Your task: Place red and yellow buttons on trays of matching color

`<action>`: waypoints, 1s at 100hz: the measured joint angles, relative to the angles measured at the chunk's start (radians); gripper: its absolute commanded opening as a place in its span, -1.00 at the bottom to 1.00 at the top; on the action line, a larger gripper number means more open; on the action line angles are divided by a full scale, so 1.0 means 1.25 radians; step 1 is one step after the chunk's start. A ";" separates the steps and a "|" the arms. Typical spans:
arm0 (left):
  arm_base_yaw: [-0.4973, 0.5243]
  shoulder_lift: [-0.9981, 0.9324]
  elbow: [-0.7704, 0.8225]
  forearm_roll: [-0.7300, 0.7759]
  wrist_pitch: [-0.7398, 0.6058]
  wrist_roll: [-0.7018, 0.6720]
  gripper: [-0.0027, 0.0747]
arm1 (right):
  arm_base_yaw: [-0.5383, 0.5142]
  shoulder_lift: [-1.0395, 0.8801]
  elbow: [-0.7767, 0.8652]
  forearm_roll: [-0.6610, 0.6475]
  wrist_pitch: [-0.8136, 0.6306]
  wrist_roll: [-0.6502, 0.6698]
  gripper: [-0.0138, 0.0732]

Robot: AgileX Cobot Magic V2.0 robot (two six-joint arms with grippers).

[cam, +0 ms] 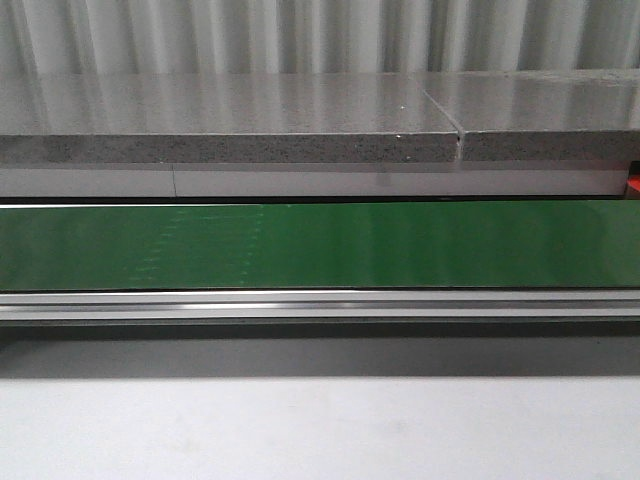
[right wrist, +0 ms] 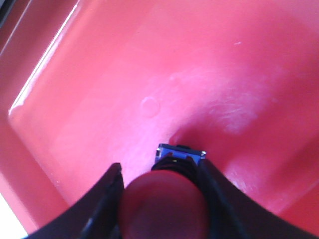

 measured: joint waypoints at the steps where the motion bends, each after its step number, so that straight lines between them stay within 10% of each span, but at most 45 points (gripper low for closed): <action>1: 0.000 0.000 0.000 0.000 0.000 0.000 -0.99 | 0.000 0.000 0.000 0.002 0.000 0.000 0.36; 63: 0.000 0.000 0.000 0.000 0.000 0.000 -0.99 | 0.000 -0.138 0.000 0.003 -0.001 -0.063 0.53; 100: 0.000 0.000 0.000 0.000 0.000 0.000 -0.99 | 0.066 -0.312 0.050 -0.022 0.024 -0.185 -0.92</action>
